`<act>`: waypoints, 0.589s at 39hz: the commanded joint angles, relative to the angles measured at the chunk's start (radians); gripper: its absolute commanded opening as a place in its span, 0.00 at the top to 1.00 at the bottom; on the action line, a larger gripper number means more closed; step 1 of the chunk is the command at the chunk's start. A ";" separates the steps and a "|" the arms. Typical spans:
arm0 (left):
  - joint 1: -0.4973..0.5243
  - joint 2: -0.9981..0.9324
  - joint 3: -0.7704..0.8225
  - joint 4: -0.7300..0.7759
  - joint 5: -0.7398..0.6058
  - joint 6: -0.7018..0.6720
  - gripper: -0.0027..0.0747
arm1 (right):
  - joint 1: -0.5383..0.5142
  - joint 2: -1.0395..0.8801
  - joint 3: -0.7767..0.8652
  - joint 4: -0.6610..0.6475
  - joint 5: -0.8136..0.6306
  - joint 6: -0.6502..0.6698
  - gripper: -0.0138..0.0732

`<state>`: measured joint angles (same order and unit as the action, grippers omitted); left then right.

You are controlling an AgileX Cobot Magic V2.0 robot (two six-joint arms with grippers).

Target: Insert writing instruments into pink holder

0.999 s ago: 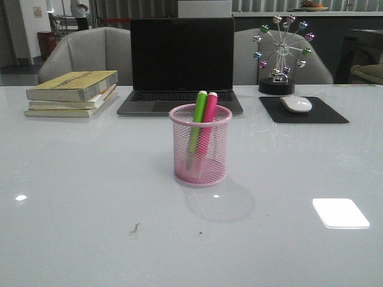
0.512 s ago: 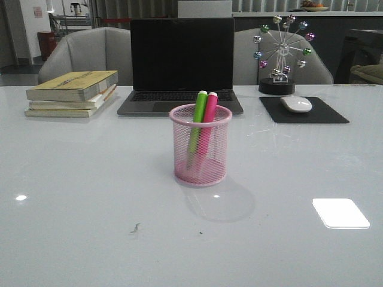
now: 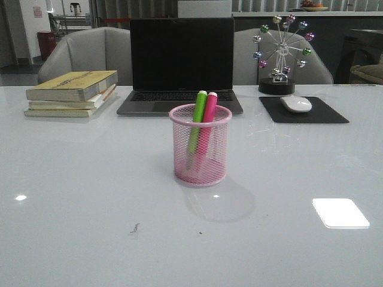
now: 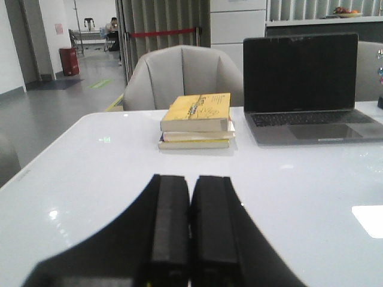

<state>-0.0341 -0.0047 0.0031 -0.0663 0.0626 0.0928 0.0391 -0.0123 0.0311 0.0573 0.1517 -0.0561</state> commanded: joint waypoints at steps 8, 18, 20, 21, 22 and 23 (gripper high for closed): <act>0.002 -0.024 0.005 -0.011 -0.069 -0.001 0.84 | -0.008 -0.015 0.000 -0.011 -0.082 -0.007 0.82; 0.002 -0.024 0.005 -0.011 -0.069 -0.001 0.84 | -0.008 -0.015 0.000 -0.011 -0.082 -0.007 0.82; 0.002 -0.024 0.005 -0.011 -0.069 -0.001 0.84 | -0.008 -0.015 0.000 -0.011 -0.082 -0.007 0.82; 0.002 -0.024 0.005 -0.011 -0.069 -0.001 0.84 | -0.008 -0.015 0.000 -0.011 -0.082 -0.007 0.82; 0.002 -0.024 0.005 -0.011 -0.069 -0.001 0.84 | -0.008 -0.015 0.000 -0.011 -0.082 -0.007 0.82; 0.002 -0.024 0.005 -0.011 -0.069 -0.001 0.84 | -0.008 -0.015 0.000 -0.011 -0.082 -0.007 0.82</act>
<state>-0.0341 -0.0047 0.0053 -0.0663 0.0745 0.0945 0.0391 -0.0123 0.0311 0.0573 0.1537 -0.0561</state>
